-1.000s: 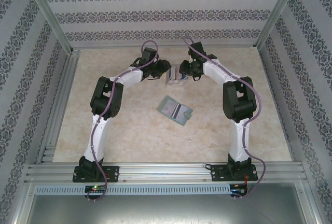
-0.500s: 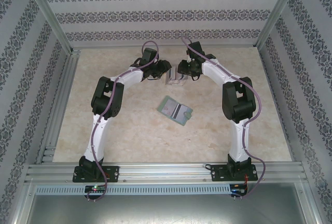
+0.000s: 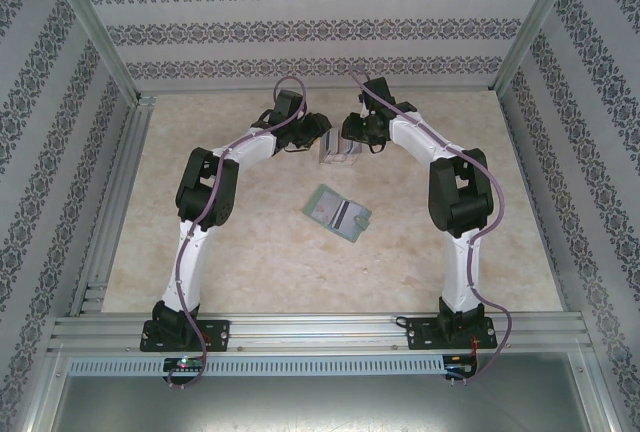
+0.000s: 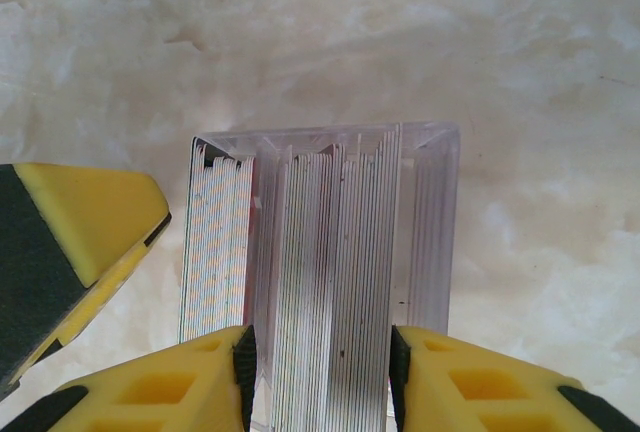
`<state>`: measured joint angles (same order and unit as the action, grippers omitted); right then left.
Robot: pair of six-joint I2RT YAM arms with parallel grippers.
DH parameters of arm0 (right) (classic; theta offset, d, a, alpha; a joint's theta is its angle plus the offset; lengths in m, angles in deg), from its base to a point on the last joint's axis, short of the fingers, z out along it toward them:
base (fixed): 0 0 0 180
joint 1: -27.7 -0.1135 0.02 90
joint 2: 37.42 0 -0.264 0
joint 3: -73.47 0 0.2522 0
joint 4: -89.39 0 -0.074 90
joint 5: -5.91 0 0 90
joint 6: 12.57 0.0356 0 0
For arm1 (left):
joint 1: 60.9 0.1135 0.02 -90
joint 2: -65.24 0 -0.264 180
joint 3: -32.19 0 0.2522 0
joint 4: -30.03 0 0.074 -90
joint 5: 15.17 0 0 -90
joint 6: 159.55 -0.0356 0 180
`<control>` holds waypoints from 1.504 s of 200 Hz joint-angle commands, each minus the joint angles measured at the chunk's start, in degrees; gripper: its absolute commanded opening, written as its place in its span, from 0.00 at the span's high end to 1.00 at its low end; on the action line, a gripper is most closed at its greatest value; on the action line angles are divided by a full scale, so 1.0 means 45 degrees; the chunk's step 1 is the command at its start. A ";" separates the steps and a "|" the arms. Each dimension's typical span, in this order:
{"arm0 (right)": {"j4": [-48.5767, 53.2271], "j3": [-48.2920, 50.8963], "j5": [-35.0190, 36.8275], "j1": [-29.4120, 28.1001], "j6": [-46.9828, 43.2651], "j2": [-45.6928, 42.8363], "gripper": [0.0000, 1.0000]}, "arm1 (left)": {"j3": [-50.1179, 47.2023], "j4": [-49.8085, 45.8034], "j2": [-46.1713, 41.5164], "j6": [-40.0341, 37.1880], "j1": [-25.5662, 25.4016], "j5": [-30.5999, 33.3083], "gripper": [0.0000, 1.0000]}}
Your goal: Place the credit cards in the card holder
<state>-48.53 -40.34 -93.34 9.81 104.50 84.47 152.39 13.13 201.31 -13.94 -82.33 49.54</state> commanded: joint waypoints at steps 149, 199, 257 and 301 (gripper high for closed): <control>0.0074 0.0143 -0.0389 0.0260 0.0137 -0.0909 0.86 | 0.0587 -0.0111 0.0348 0.0004 -0.0198 -0.0170 0.59; -0.0041 0.0502 -0.0360 0.0360 0.0176 -0.1241 0.96 | 0.0514 -0.0113 0.0290 -0.0044 -0.0205 -0.0154 0.59; -0.0295 0.1390 -0.0236 0.0639 0.0113 -0.2165 0.98 | 0.0396 -0.0195 0.0066 -0.0093 -0.0203 -0.0100 0.59; -0.0525 0.2141 -0.0150 0.0859 0.0051 -0.3107 0.98 | 0.0236 -0.0219 -0.0267 -0.0225 -0.0201 0.0012 0.59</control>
<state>-49.65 -32.45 -94.19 12.98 104.70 74.35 153.35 12.87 201.62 -13.98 -82.70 49.38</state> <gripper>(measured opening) 0.062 0.408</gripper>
